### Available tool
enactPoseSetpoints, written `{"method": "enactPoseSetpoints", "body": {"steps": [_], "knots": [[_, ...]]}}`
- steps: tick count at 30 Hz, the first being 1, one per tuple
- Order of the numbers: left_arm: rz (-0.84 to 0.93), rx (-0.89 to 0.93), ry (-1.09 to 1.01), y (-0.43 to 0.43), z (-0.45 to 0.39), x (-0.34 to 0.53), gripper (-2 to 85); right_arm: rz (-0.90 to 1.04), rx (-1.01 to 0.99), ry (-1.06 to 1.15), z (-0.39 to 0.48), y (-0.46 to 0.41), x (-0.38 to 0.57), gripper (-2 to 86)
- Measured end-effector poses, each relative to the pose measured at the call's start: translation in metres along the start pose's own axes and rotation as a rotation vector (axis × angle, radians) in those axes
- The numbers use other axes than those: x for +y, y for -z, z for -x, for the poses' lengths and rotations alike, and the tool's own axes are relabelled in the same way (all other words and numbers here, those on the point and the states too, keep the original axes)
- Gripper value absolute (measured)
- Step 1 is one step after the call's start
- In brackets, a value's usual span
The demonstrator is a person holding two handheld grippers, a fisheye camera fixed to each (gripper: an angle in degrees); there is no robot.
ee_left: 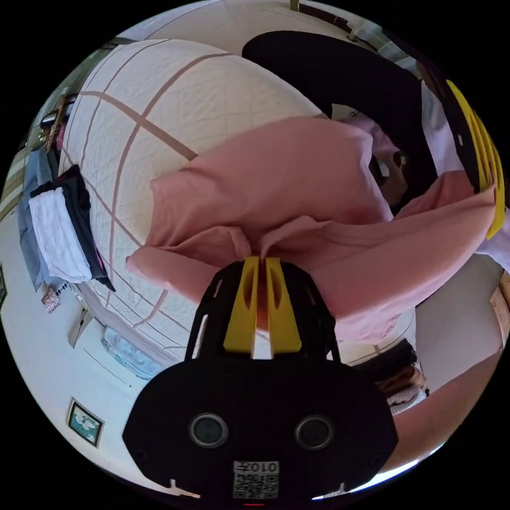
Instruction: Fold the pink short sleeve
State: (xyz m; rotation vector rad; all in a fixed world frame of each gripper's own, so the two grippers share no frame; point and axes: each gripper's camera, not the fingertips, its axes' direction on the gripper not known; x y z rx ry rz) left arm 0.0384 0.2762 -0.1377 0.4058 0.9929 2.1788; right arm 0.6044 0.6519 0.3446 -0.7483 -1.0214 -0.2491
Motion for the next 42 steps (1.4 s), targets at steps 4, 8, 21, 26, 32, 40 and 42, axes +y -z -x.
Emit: {"method": "enactPoseSetpoints", "body": {"steps": [4, 8, 21, 26, 32, 40, 42], "knots": [[-0.055, -0.055, 0.195, 0.016, -0.007, 0.008, 0.0, 0.002, 0.052, -0.021, 0.024, 0.001, 0.018, 4.2], [-0.271, -0.073, 0.593, 0.072, -0.003, 0.083, -0.3, 0.033, 0.254, 0.058, 0.077, 0.028, 0.013, 4.2], [-0.883, -0.695, 1.354, 0.415, -0.150, 0.437, -0.3, -0.308, 1.101, 0.711, 0.458, 0.071, -0.097, 3.9], [-0.862, -0.985, 1.356, 0.536, -0.261, 0.458, -0.3, -0.385, 1.063, 0.904, 0.543, 0.054, -0.048, 3.5], [-0.834, -1.010, 1.266, 0.558, -0.335, 0.429, -0.3, -0.352, 0.924, 0.953, 0.565, 0.043, 0.029, 2.5], [-0.917, -1.006, 1.137, 0.612, -0.401, 0.435, -0.3, -0.376, 0.965, 1.171, 0.636, 0.037, 0.107, 2.7], [-0.937, -0.994, 1.121, 0.619, -0.407, 0.443, -0.3, -0.412, 1.007, 1.214, 0.646, 0.031, 0.114, 3.0]]}}
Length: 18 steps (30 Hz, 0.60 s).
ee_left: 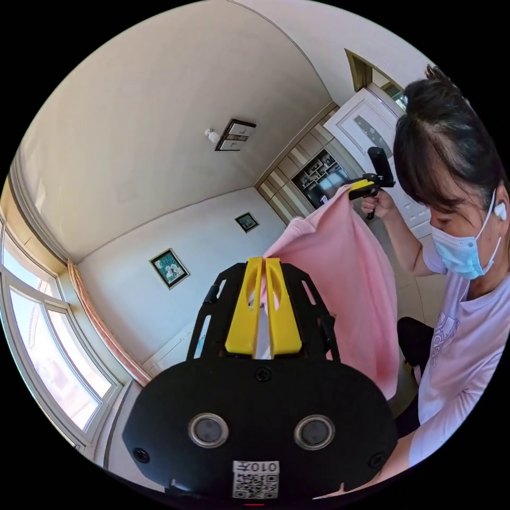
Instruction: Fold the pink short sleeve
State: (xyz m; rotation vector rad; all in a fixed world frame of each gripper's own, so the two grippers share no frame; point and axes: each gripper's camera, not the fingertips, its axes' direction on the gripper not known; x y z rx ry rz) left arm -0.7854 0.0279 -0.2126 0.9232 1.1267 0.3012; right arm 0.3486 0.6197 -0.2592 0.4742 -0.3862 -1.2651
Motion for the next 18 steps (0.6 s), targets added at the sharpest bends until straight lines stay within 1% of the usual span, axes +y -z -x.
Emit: {"method": "enactPoseSetpoints", "body": {"steps": [2, 4, 6, 7, 8, 9, 11, 12, 13, 15, 16, 18], "knots": [[0.016, 0.020, 0.032, -0.004, 0.015, 0.003, -0.3, 0.012, -0.010, -0.002, -0.003, -0.013, 0.000, 3.2], [0.073, 0.028, 0.073, -0.024, 0.031, 0.016, -0.3, 0.063, -0.070, -0.042, -0.016, -0.041, 0.006, 3.3], [0.134, 0.070, 0.155, -0.057, 0.054, 0.040, -0.3, 0.196, -0.172, -0.115, -0.040, -0.103, 0.026, 3.3], [0.190, 0.113, 0.228, -0.087, 0.073, 0.063, -0.3, 0.242, -0.194, -0.134, -0.046, -0.122, 0.033, 3.2], [0.260, 0.155, 0.297, -0.123, 0.091, 0.090, -0.3, 0.339, -0.232, -0.170, -0.058, -0.164, 0.051, 3.1], [0.294, 0.174, 0.335, -0.143, 0.099, 0.105, -0.3, 0.445, -0.257, -0.192, -0.069, -0.207, 0.070, 2.8], [0.397, 0.274, 0.495, -0.222, 0.133, 0.167, -0.3, 0.590, -0.264, -0.244, -0.089, -0.265, 0.098, 2.5], [0.409, 0.297, 0.530, -0.239, 0.141, 0.180, -0.3, 0.618, -0.286, -0.322, -0.109, -0.290, 0.107, 2.3], [0.420, 0.308, 0.597, -0.266, 0.156, 0.196, -0.3, 0.611, -0.287, -0.346, -0.118, -0.297, 0.107, 2.3], [0.398, 0.253, 0.619, -0.285, 0.179, 0.188, -0.3, 0.515, -0.215, -0.425, -0.160, -0.302, 0.092, 2.1], [0.362, 0.194, 0.576, -0.285, 0.192, 0.166, -0.3, 0.474, -0.185, -0.434, -0.169, -0.298, 0.085, 2.1], [0.316, 0.098, 0.454, -0.273, 0.202, 0.120, -0.3, 0.302, -0.090, -0.409, -0.191, -0.269, 0.062, 2.1]]}}
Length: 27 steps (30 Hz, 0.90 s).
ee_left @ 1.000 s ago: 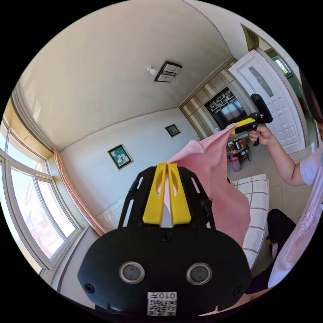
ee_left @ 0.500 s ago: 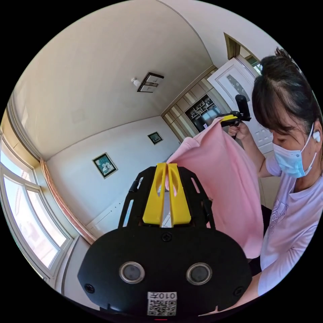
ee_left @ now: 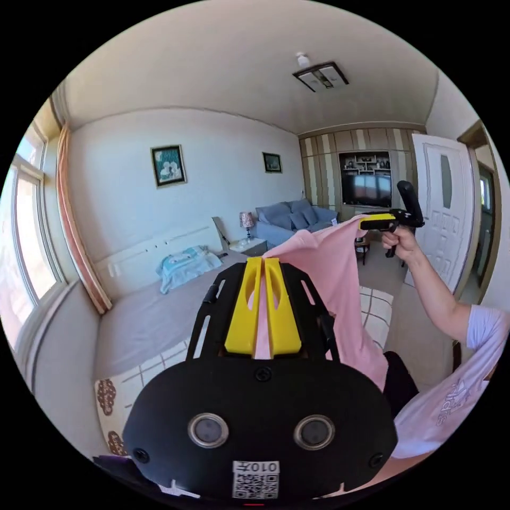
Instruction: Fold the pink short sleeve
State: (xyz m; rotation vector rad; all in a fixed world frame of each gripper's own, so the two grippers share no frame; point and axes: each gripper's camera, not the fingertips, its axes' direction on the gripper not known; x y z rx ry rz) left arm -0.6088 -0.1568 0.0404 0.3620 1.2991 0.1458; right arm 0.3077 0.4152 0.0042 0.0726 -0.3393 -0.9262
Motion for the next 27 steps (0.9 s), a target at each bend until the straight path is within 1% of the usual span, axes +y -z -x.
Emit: {"method": "enactPoseSetpoints", "body": {"steps": [2, 3, 4, 6, 7, 9, 10, 12, 13, 14, 15, 17, 18, 20, 22, 25, 27], "knots": [[-0.028, -0.099, -0.142, 0.035, -0.024, -0.031, -0.3, -0.052, -0.010, 0.019, -0.006, 0.018, -0.001, 2.0], [-0.025, -0.118, -0.175, 0.040, -0.029, -0.033, -0.3, -0.059, -0.026, 0.039, -0.008, 0.023, 0.005, 1.9], [-0.009, -0.151, -0.232, 0.047, -0.040, -0.031, -0.3, -0.059, -0.039, 0.047, -0.009, 0.024, 0.011, 1.8], [0.019, -0.157, -0.286, 0.048, -0.053, -0.011, -0.3, -0.031, -0.086, 0.052, -0.012, 0.014, 0.047, 1.7], [0.044, -0.141, -0.320, 0.042, -0.061, 0.010, -0.3, -0.017, -0.097, 0.046, -0.013, 0.008, 0.059, 1.7], [0.108, -0.110, -0.374, 0.025, -0.075, 0.049, -0.3, 0.076, -0.121, -0.001, -0.017, -0.023, 0.116, 1.7], [0.139, -0.081, -0.421, 0.011, -0.086, 0.081, -0.3, 0.100, -0.120, -0.014, -0.017, -0.033, 0.133, 1.8], [0.210, -0.048, -0.472, -0.013, -0.106, 0.135, -0.3, 0.193, -0.175, -0.045, -0.017, -0.078, 0.207, 1.8], [0.279, -0.038, -0.482, -0.033, -0.119, 0.175, -0.3, 0.221, -0.196, -0.065, -0.017, -0.091, 0.227, 1.8], [0.356, -0.001, -0.485, -0.055, -0.131, 0.217, -0.3, 0.289, -0.252, -0.123, -0.020, -0.120, 0.268, 1.9], [0.402, 0.024, -0.478, -0.066, -0.137, 0.239, -0.3, 0.380, -0.317, -0.197, -0.023, -0.148, 0.309, 1.9], [0.507, 0.165, -0.370, -0.104, -0.154, 0.319, -0.3, 0.482, -0.381, -0.329, -0.029, -0.182, 0.368, 2.0], [0.535, 0.194, -0.339, -0.112, -0.158, 0.336, -0.3, 0.530, -0.431, -0.426, -0.035, -0.197, 0.400, 2.1], [0.607, 0.265, -0.249, -0.134, -0.175, 0.389, -0.2, 0.547, -0.476, -0.516, -0.041, -0.205, 0.431, 2.3], [0.615, 0.260, -0.234, -0.136, -0.185, 0.405, -0.2, 0.542, -0.472, -0.523, -0.047, -0.202, 0.441, 2.5], [0.579, 0.277, -0.210, -0.130, -0.186, 0.411, -0.1, 0.530, -0.472, -0.497, -0.062, -0.192, 0.438, 3.0], [0.565, 0.297, -0.184, -0.130, -0.180, 0.411, 0.1, 0.539, -0.428, -0.431, -0.071, -0.187, 0.426, 3.5]]}}
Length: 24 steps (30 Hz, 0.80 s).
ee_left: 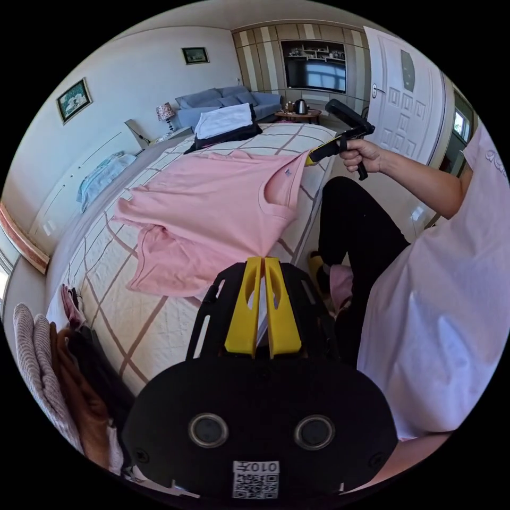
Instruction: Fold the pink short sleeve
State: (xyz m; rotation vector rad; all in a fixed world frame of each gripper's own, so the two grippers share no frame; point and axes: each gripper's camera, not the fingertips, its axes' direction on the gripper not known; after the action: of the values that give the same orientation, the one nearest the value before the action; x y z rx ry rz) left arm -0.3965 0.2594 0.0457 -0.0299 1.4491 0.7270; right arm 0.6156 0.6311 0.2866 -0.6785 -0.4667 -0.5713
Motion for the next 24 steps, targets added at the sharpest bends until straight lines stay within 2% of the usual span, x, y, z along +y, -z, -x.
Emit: {"method": "enactPoseSetpoints", "body": {"steps": [4, 6, 7, 9, 12, 14, 17, 20, 24], "knots": [[0.023, 0.047, 0.034, -0.019, 0.019, 0.008, 1.7, 0.121, 0.077, 0.047, -0.007, -0.018, -0.013, 5.0], [0.044, 0.095, 0.071, -0.027, 0.031, 0.015, 3.5, 0.223, 0.024, 0.058, -0.013, -0.029, -0.015, 6.9], [0.078, 0.128, 0.101, -0.029, 0.041, 0.021, 4.8, 0.211, 0.013, 0.076, -0.012, -0.026, -0.015, 7.4], [0.074, 0.095, 0.160, -0.015, 0.056, 0.034, 6.5, 0.059, 0.012, 0.079, -0.015, 0.005, -0.015, 9.0], [0.024, -0.076, 0.354, 0.025, 0.108, 0.053, 9.2, -0.191, 0.089, -0.014, -0.047, 0.046, -0.039, 9.9], [0.020, -0.233, 0.475, 0.039, 0.169, 0.052, 11.5, -0.242, 0.169, -0.087, -0.076, 0.055, -0.071, 10.7], [0.047, -0.351, 0.479, 0.021, 0.241, 0.034, 13.5, -0.260, 0.215, -0.247, -0.129, 0.047, -0.129, 12.0], [0.088, -0.228, 0.442, -0.015, 0.295, 0.015, 14.3, -0.192, 0.192, -0.362, -0.169, 0.016, -0.173, 12.9], [0.142, -0.206, 0.370, -0.038, 0.322, 0.004, 14.4, -0.081, 0.189, -0.410, -0.189, -0.026, -0.206, 12.6]]}}
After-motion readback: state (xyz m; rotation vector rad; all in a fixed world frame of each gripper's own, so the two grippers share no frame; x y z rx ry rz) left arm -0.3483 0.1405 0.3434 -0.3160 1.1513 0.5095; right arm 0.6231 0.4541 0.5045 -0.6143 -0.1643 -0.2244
